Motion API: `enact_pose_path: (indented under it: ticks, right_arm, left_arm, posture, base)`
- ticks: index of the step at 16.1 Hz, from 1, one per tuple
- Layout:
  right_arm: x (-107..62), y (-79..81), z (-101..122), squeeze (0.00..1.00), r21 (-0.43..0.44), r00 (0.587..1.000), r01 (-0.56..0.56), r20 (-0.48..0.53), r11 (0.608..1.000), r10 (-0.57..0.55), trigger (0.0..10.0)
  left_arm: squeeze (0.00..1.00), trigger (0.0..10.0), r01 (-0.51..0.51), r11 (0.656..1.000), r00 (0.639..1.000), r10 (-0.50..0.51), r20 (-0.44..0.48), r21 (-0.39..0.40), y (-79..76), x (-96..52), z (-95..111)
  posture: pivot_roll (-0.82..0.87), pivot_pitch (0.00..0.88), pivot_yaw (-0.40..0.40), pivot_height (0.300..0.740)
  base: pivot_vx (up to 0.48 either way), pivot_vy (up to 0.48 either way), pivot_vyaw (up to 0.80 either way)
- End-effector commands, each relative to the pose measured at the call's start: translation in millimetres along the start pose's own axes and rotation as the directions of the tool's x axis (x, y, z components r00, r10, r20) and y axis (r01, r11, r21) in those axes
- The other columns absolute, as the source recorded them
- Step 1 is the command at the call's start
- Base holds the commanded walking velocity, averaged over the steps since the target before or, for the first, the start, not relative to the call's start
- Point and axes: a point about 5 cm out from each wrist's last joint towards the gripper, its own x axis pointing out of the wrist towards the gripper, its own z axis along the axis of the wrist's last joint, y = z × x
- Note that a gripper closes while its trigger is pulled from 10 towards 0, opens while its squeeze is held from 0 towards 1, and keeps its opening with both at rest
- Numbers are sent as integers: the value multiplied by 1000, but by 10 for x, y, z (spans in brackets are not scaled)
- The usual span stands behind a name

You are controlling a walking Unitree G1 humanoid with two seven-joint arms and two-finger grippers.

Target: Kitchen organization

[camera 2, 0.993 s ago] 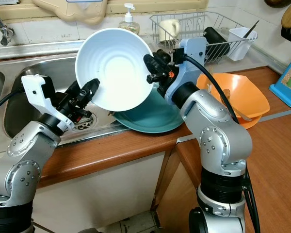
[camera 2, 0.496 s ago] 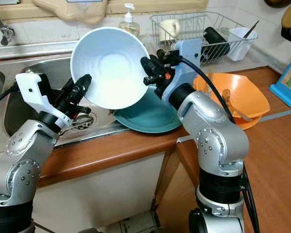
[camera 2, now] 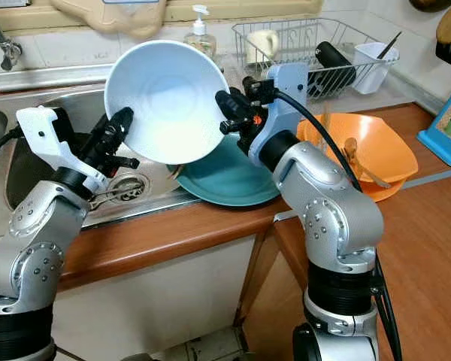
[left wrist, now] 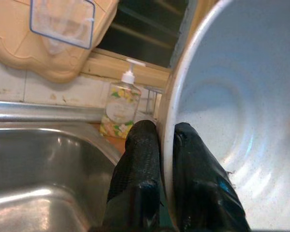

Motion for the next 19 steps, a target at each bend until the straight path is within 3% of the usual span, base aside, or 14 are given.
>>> enact_pose_path:
  ticks: [1, 8, 9, 10, 11, 18, 19]
  right_arm:
    - [-30, 0, 149, 0, -14, 996, -2, 85, 1000, 3, 10000]
    - [-31, -13, 154, 0, -21, 996, 14, 89, 1000, -12, 10000]
    - [-30, -16, 159, 271, -13, 995, 15, 95, 1000, -14, 10000]
    - [-29, -19, 166, 918, -7, 995, 18, 99, 1000, -17, 10000]
    - [-28, -19, 172, 1000, -5, 995, 17, 101, 1000, -16, 10000]
    - [-55, 11, 185, 1000, -7, 994, -6, 105, 1000, 7, 10000]
    - [-64, 25, 180, 776, -17, 995, -19, 96, 1000, 20, 10000]
  left_arm:
    - [0, 0, 8, 1000, 998, -9, -69, -3, -3, -1, -123]
    - [0, 0, 7, 1000, 999, -7, -51, -14, -12, 18, -98]
    - [0, 0, 9, 1000, 999, -10, -46, -19, -18, 26, -91]
    - [0, 0, 4, 999, 999, -5, -33, -32, -19, 38, -79]
    - [0, 0, -4, 999, 1000, 3, -20, -44, -13, 48, -65]
    - [0, 0, -41, 996, 998, 44, 36, -74, 48, 88, 13]
    - [0, 0, -82, 994, 994, 87, 69, -70, 94, 97, 57]
  posture:
    - [-97, 0, -15, 740]
    - [-96, 0, -13, 740]
    - [-96, 0, -13, 740]
    - [-98, 0, -11, 740]
    - [-100, 0, -8, 740]
    - [-103, 0, 2, 740]
    - [-103, 0, 2, 740]
  base:
    - [0, 0, 0]
    - [0, 0, 0]
    - [0, 0, 0]
    - [0, 0, 0]
    - [0, 0, 0]
    - [0, 0, 0]
    - [0, 0, 0]
